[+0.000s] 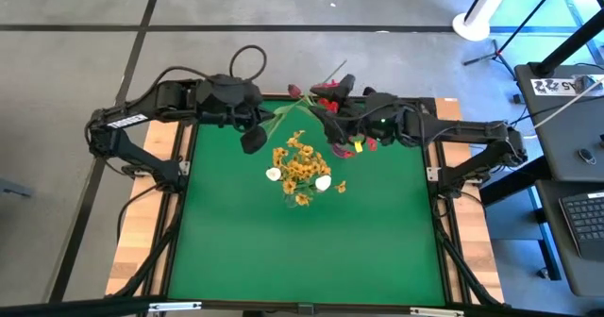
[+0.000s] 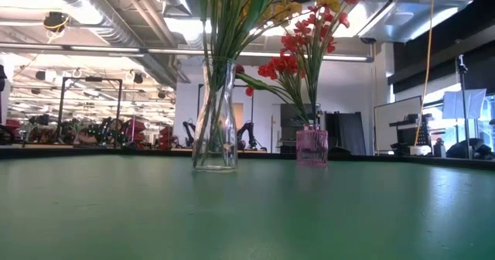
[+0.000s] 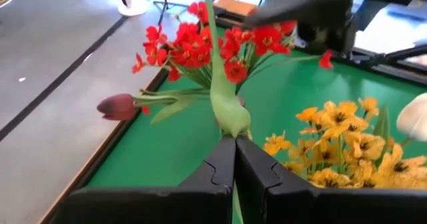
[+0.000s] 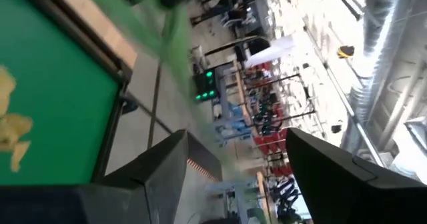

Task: Sort flowers into vase by color
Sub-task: Put the red tulip into the violet vase

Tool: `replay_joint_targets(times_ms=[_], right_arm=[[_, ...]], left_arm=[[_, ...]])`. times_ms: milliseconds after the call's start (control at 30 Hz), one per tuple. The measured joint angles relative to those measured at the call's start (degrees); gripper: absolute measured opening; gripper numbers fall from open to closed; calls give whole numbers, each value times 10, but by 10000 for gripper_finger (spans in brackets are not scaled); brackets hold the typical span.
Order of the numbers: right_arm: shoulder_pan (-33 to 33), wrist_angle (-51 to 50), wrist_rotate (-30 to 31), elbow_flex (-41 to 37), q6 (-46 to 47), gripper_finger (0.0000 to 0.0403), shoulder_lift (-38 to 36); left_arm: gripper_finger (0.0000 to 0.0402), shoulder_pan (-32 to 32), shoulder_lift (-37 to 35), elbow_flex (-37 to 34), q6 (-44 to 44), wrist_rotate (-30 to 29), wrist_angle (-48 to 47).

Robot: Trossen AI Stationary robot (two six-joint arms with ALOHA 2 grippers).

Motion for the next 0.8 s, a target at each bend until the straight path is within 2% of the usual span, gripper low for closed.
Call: replay_joint_targets(times_ms=[267, 367, 467, 800], right_arm=[[-1, -17, 14, 0, 1, 252, 10], [-1, -18, 14, 0, 1, 239, 10], [0, -21, 15, 0, 1, 201, 10], [0, -54, 16, 0, 22, 33, 10]], left_arm=[[0, -3, -1, 0, 1, 39, 19], [0, -5, -1, 0, 1, 41, 19], [0, -5, -1, 0, 1, 40, 19], [0, -5, -1, 0, 1, 40, 19]])
